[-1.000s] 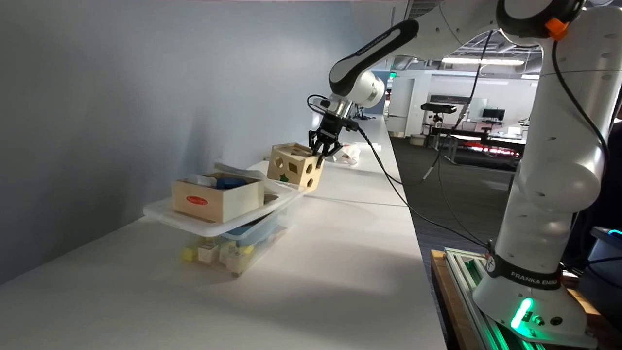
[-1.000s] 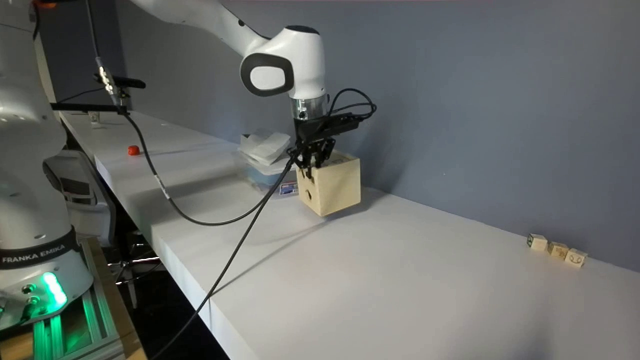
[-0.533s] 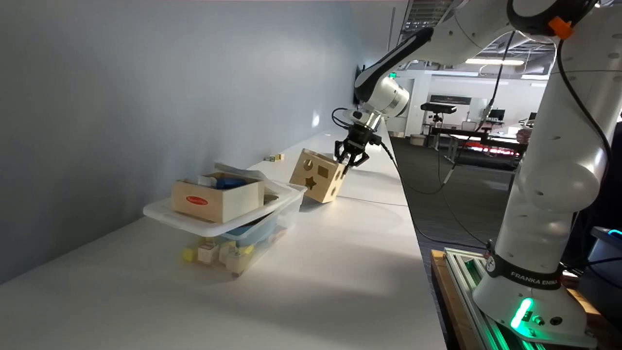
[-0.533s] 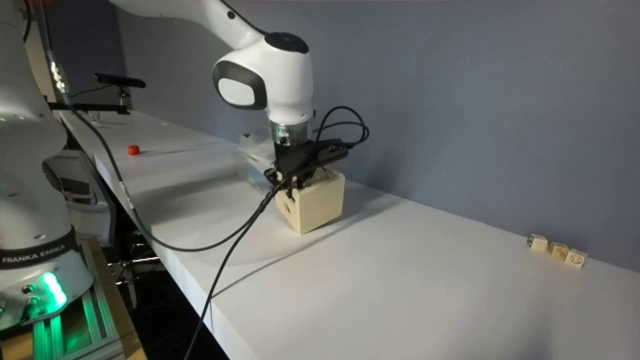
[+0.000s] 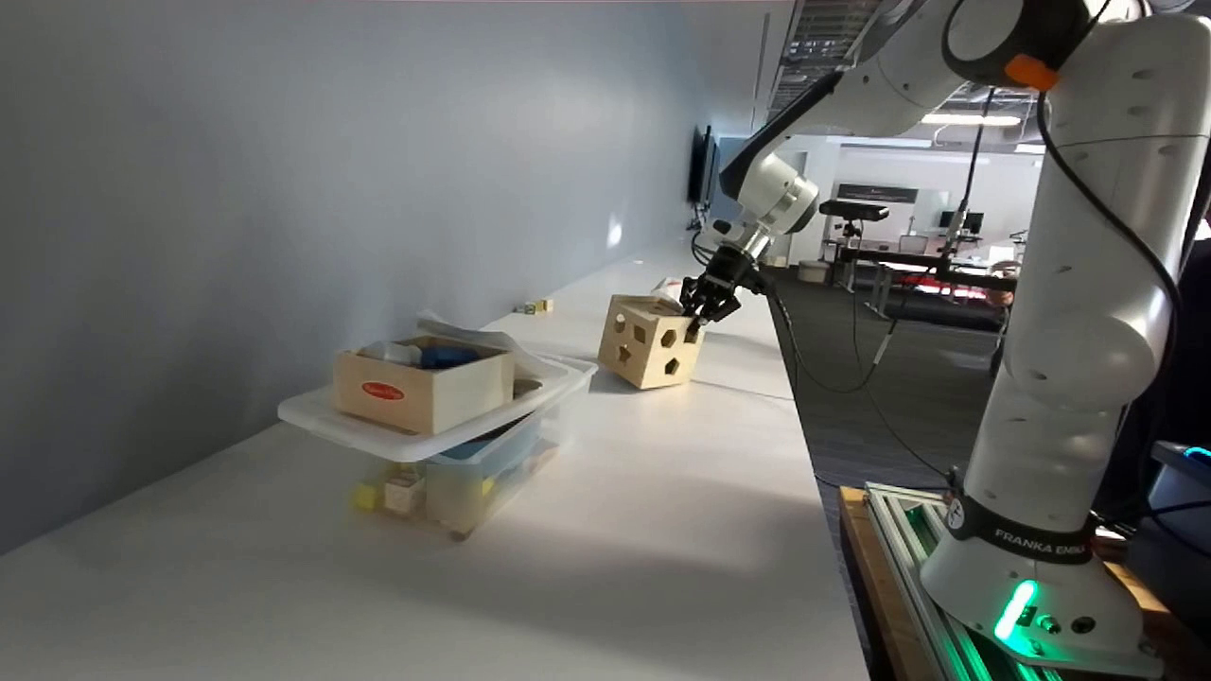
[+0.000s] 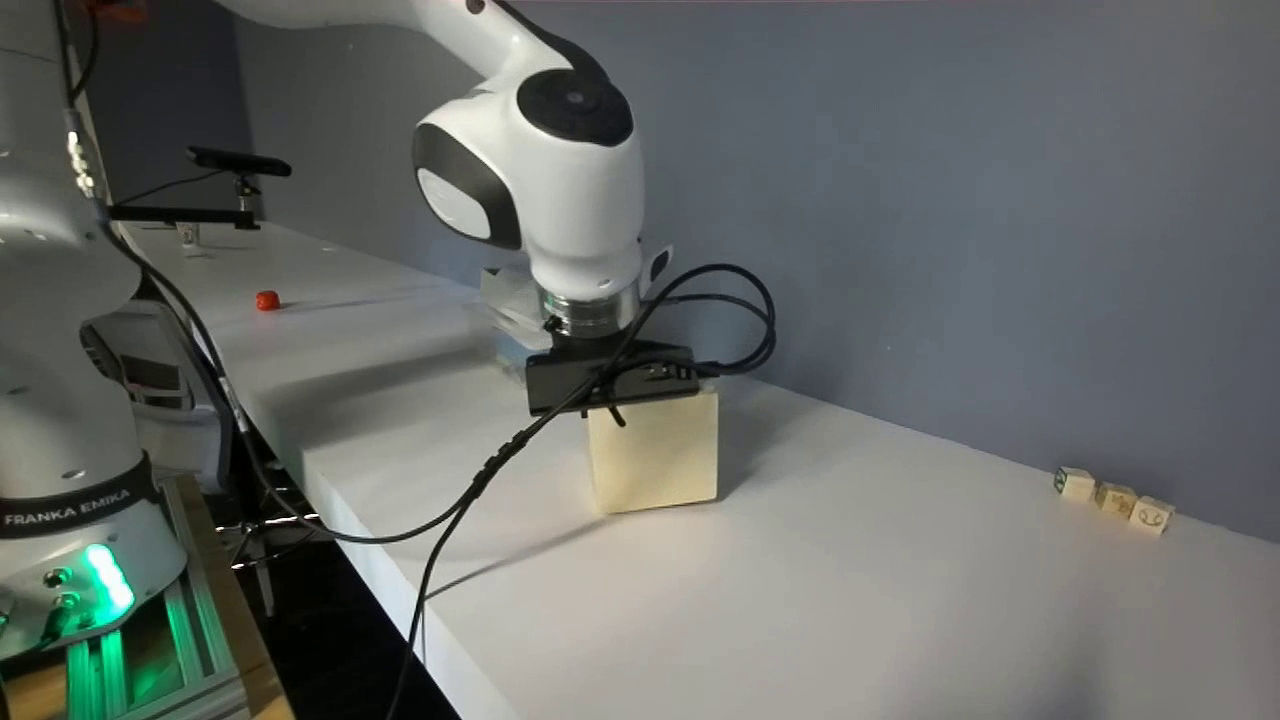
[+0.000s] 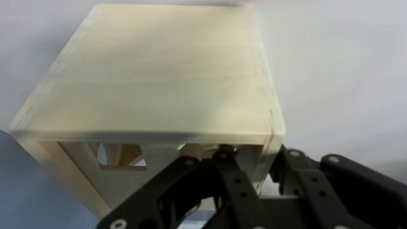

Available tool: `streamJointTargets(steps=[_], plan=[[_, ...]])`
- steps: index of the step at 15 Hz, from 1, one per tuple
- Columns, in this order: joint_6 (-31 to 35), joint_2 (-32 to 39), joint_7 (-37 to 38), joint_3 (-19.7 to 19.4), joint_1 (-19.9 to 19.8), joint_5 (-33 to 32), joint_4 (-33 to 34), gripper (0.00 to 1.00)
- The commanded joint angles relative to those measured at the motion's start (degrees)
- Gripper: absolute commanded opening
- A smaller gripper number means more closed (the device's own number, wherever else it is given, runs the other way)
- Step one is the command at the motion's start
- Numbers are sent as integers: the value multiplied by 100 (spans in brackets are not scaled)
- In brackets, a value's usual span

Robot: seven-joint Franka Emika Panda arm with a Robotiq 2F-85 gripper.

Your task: Move the toy box forward, then turn it upside down

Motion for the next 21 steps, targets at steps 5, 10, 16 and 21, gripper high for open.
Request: streamJointTargets(steps=[5,10,16,21], plan=[[-459,399,2255,423,199,-32,1124,76],[-613,32,3699,624,464,-310,1621,100],[1035,66,6454,1117,1235,-2004,1478,100],[984,114,8772,919,2029,-3718,1475,100]])
